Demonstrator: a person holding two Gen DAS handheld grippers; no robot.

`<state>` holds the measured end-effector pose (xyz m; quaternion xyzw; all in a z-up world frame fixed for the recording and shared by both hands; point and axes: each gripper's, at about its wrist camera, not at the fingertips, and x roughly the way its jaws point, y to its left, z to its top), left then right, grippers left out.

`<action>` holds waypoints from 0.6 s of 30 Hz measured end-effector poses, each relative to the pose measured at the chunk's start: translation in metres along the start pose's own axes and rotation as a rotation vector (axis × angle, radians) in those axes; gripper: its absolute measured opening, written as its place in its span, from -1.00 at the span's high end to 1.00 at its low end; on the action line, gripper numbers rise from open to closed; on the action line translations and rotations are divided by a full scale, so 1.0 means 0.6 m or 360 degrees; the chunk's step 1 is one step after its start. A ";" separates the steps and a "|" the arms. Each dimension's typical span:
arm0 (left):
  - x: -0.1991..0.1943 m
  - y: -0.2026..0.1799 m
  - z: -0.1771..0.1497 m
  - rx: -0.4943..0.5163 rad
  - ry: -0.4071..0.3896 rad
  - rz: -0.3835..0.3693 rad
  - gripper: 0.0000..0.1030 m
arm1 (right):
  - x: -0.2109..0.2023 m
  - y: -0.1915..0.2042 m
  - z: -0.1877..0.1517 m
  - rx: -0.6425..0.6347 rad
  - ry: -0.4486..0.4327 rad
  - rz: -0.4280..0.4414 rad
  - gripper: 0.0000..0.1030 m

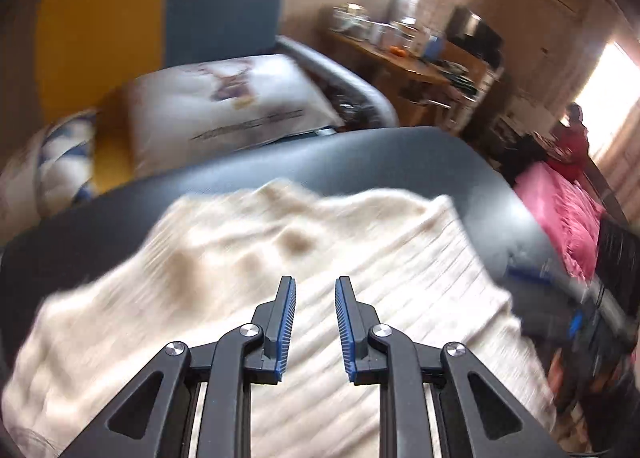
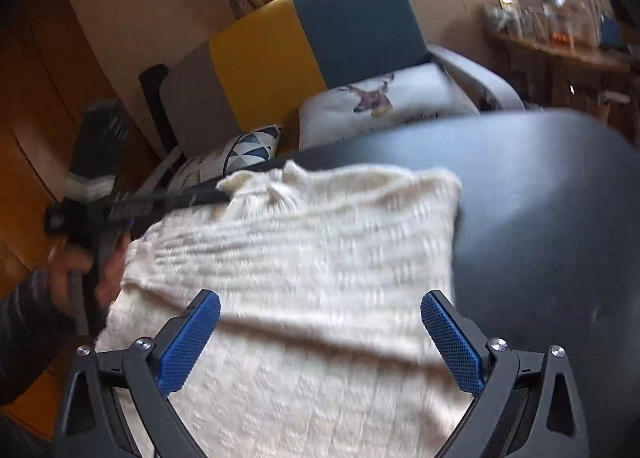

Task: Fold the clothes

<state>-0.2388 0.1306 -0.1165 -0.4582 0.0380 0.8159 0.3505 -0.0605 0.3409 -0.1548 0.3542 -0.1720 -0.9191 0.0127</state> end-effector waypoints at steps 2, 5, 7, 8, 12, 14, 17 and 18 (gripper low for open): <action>-0.025 0.032 -0.034 -0.0059 -0.0017 0.0060 0.62 | 0.027 0.006 0.030 -0.0078 0.0032 -0.0070 -0.98; -0.036 0.081 -0.073 -0.0094 -0.0015 0.0197 0.62 | 0.088 0.001 0.063 -0.0173 0.0138 -0.0235 -0.98; -0.033 0.106 -0.093 -0.0107 0.0015 0.0342 0.62 | 0.123 -0.011 0.068 -0.0193 0.0207 -0.0334 -0.97; -0.020 0.124 -0.106 -0.0142 0.0080 0.0401 0.63 | 0.136 -0.019 0.065 -0.0189 0.0235 -0.0373 -0.98; -0.026 0.143 -0.123 -0.0248 -0.0021 0.0330 0.63 | 0.172 -0.045 0.054 -0.0177 0.0302 -0.0491 -1.00; -0.032 0.145 -0.124 -0.0287 -0.0039 0.0327 0.63 | 0.167 -0.047 0.050 -0.0168 0.0284 -0.0499 -1.00; -0.102 0.188 -0.161 -0.0550 -0.0152 0.0207 0.62 | 0.165 -0.048 0.053 -0.0162 0.0294 -0.0510 -1.00; -0.125 0.202 -0.174 -0.0637 -0.0189 0.0167 0.62 | 0.163 -0.045 0.053 -0.0167 0.0295 -0.0516 -1.00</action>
